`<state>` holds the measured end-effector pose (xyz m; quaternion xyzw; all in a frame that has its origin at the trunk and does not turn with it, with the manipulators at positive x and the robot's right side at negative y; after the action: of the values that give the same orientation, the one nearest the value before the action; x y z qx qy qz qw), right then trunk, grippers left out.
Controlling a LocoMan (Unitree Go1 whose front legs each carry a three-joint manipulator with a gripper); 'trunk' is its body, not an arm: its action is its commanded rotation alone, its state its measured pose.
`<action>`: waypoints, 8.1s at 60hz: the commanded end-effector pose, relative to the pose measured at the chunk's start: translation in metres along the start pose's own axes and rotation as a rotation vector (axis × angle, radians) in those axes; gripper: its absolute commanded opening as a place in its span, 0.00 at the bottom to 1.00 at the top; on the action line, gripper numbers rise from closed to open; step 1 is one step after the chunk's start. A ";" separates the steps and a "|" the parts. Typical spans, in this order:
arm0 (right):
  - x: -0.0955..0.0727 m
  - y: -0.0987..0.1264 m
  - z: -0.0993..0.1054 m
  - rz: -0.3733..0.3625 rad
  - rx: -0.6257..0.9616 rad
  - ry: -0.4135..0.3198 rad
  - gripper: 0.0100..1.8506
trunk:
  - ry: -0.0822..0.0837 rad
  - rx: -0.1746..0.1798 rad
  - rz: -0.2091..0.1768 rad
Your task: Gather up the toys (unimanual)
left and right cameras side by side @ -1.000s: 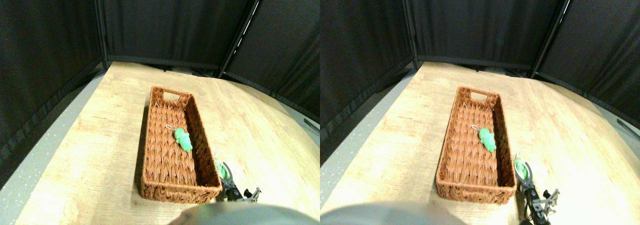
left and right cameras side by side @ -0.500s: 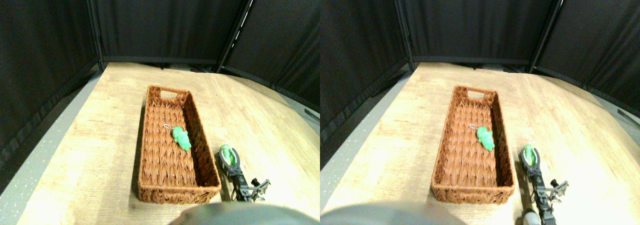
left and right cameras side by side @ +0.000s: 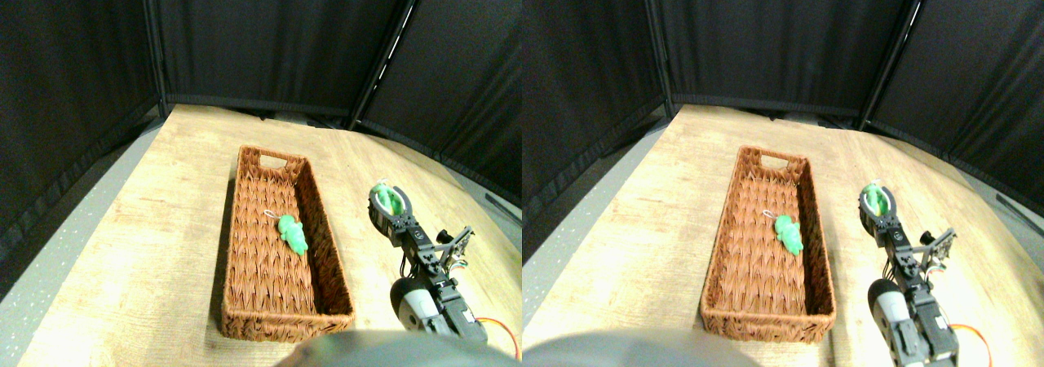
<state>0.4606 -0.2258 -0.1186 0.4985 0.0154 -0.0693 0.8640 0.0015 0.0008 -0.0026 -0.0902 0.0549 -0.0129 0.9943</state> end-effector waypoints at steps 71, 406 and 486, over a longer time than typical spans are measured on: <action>0.028 0.058 -0.091 0.010 -0.013 0.395 0.63 | -0.067 -0.162 0.180; 0.026 -0.032 0.021 -0.044 -0.005 -0.043 0.46 | -0.009 -0.028 0.043; 0.042 -0.129 -0.041 -0.388 0.284 0.072 0.41 | 0.015 -0.059 0.110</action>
<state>0.4857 -0.2539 -0.2566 0.6186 0.1444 -0.2002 0.7459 -0.0042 -0.0032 -0.0053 -0.1140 0.0563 0.0399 0.9911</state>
